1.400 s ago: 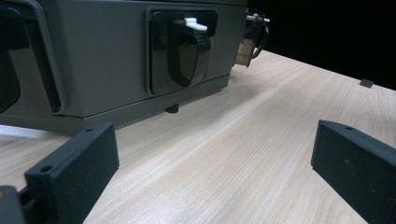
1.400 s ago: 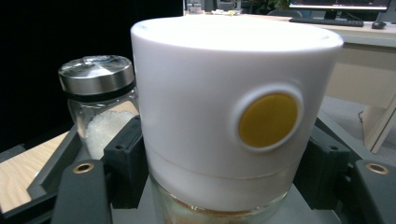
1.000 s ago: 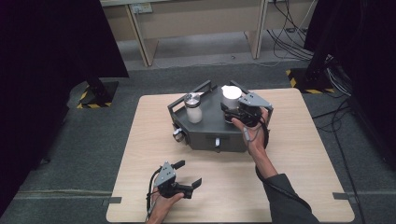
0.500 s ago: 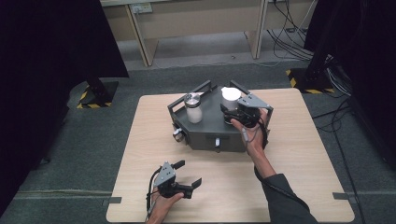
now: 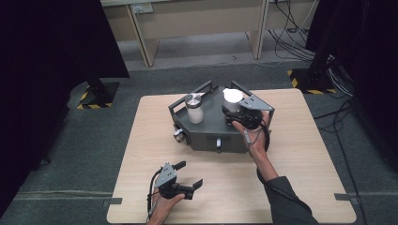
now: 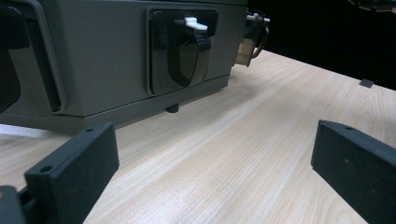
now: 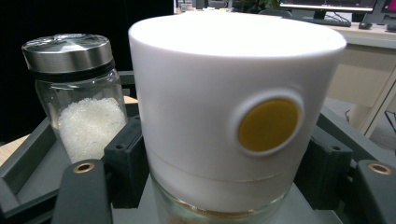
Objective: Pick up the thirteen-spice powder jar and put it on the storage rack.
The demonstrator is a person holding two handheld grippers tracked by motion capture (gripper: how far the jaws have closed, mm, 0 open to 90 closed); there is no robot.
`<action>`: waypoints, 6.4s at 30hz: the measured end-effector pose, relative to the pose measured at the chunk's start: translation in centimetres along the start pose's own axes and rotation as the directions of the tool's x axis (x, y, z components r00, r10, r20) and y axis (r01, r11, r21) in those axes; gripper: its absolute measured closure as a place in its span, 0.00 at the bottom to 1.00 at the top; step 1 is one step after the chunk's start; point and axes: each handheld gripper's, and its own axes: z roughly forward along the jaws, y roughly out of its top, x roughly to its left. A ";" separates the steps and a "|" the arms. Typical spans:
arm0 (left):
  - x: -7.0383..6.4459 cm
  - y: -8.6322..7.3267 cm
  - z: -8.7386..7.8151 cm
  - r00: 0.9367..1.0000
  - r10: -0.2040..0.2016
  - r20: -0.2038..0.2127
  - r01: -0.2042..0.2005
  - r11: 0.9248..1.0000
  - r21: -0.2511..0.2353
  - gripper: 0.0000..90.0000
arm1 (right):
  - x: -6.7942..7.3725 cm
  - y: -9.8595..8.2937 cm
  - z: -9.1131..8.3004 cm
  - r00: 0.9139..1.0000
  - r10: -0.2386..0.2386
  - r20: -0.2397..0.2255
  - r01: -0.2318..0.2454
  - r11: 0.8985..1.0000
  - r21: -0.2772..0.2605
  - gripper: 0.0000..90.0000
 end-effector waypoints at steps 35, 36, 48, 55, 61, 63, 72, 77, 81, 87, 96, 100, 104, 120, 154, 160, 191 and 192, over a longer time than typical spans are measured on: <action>0.0 0.0 0.1 1.000 -0.004 -0.001 0.004 1.000 0.004 0.00 | -0.7 -2.0 -4.7 0.992 0.098 -0.083 -0.103 0.994 -0.048 0.02; 0.0 -0.1 0.1 1.000 -0.004 0.000 0.004 1.000 0.004 0.00 | -0.7 -2.1 -4.8 0.992 0.097 -0.086 -0.102 0.993 -0.051 0.02; 0.0 -0.1 0.1 1.000 -0.005 0.000 0.005 1.000 0.004 0.00 | -0.5 -3.4 -6.8 0.987 0.114 -0.115 -0.123 0.990 -0.074 0.02; 0.0 -0.1 0.1 1.000 -0.006 0.000 0.006 1.000 0.004 0.00 | -0.5 -4.7 -7.7 0.983 0.133 -0.128 -0.143 0.987 -0.071 0.02; 0.0 -0.1 0.1 1.000 -0.007 -0.001 0.007 1.000 0.005 0.00 | -0.4 -5.7 -8.2 0.978 0.146 -0.147 -0.157 0.985 -0.069 0.02; 0.0 -0.1 0.1 1.000 -0.006 0.000 0.006 1.000 0.005 0.00 | -0.3 -5.9 -8.4 0.977 0.147 -0.154 -0.159 0.985 -0.067 0.02; 0.0 -0.1 0.1 1.000 -0.006 0.000 0.006 1.000 0.006 0.00 | 0.0 -7.3 -9.0 0.971 0.157 -0.183 -0.169 0.984 -0.055 0.01; 0.0 -0.1 0.1 1.000 -0.006 0.000 0.006 1.000 0.006 0.00 | 0.1 -8.0 -9.3 0.967 0.168 -0.193 -0.179 0.983 -0.044 0.01; 0.0 -0.1 0.1 1.000 -0.006 0.000 0.006 1.000 0.007 0.00 | 0.2 -8.6 -9.5 0.964 0.176 -0.200 -0.188 0.981 -0.041 0.01; 0.0 -0.1 0.1 1.000 -0.005 0.000 0.005 1.000 0.007 0.00 | 0.6 -9.5 -9.6 0.963 0.175 -0.205 -0.184 0.982 -0.027 0.01; 0.0 -0.1 0.1 1.000 -0.005 -0.001 0.005 1.000 0.006 0.00 | 0.9 -10.5 -9.7 0.959 0.176 -0.220 -0.185 0.983 -0.019 0.01; 0.0 -0.1 0.1 1.000 -0.004 0.000 0.004 1.000 0.007 0.00 | 1.0 -10.7 -9.9 0.958 0.177 -0.224 -0.186 0.982 -0.018 0.01; 0.0 -0.1 0.1 1.000 -0.005 0.000 0.005 1.000 0.005 0.00 | 1.1 -10.9 -10.0 0.957 0.178 -0.228 -0.186 0.983 -0.013 0.01; 0.0 -0.1 0.1 1.000 -0.004 -0.002 0.004 1.000 0.004 0.00 | 1.9 -12.2 -10.1 0.954 0.171 -0.246 -0.173 0.985 0.013 0.01; 0.1 -0.1 0.0 1.000 -0.005 0.005 0.005 1.000 0.002 0.00 | 2.3 -14.1 -11.2 0.945 0.185 -0.269 -0.178 0.983 0.049 0.01; 0.1 -0.1 -0.1 1.000 -0.005 0.004 0.005 1.000 0.001 0.00 | 2.1 -14.4 -11.5 0.945 0.190 -0.265 -0.182 0.982 0.053 0.01; 0.1 -0.1 0.0 1.000 -0.003 0.005 0.003 1.000 0.004 0.00 | 2.1 -15.1 -12.6 0.948 0.194 -0.252 -0.185 0.981 0.060 0.01; 0.0 -0.1 0.0 1.000 -0.003 0.006 0.003 1.000 0.004 0.00 | 2.1 -15.1 -12.6 0.948 0.194 -0.252 -0.185 0.981 0.060 0.01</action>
